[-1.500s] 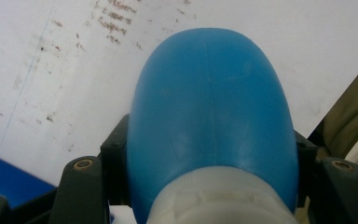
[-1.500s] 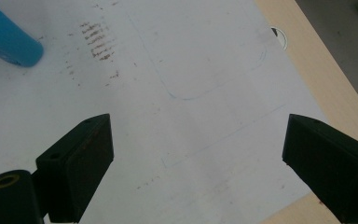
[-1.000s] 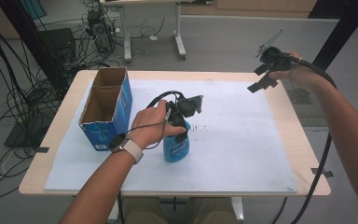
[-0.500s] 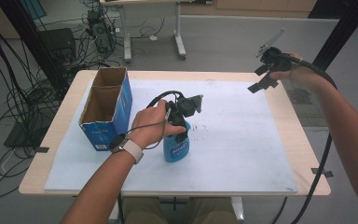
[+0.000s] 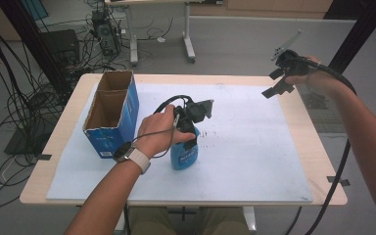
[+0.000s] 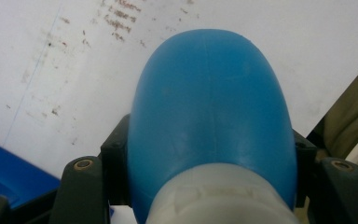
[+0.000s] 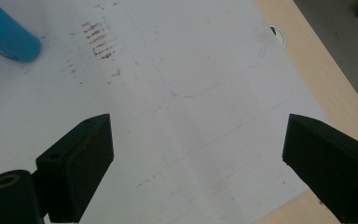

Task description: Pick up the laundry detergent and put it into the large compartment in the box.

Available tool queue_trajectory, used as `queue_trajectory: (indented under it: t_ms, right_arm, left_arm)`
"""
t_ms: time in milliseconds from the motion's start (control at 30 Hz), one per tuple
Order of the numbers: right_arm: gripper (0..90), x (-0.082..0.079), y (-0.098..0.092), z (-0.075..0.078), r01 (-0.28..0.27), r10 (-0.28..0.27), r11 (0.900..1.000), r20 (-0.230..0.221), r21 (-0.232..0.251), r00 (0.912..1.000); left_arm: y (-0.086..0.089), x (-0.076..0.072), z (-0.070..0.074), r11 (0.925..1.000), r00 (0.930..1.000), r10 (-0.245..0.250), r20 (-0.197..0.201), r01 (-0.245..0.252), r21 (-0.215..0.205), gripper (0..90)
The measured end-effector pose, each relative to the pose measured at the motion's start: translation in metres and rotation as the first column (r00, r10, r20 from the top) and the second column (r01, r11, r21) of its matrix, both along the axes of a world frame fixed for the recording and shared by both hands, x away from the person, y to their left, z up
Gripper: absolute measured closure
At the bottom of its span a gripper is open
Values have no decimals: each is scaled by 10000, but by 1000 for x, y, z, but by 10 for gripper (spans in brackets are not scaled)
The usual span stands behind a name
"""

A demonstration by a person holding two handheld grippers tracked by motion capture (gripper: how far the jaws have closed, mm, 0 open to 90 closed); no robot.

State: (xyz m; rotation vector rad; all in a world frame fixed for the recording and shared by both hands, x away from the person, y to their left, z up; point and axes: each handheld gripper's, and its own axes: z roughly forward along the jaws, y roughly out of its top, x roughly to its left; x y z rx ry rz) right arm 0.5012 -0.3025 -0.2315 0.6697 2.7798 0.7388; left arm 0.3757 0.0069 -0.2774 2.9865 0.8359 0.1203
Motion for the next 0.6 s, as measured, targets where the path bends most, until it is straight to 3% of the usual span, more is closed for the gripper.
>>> queue_trajectory:
  t_ms: [167,600]
  right_arm:
    - [84,-3,1,-1,-20,20,10000,-20,-21,10000]
    - [84,-7,3,2,-112,111,9999,92,44,9999]
  left_arm:
    - [0,-7,13,9995,9996,286,73,-287,91,382]
    - [0,-22,64,9914,9915,1241,391,-1222,-462,382]
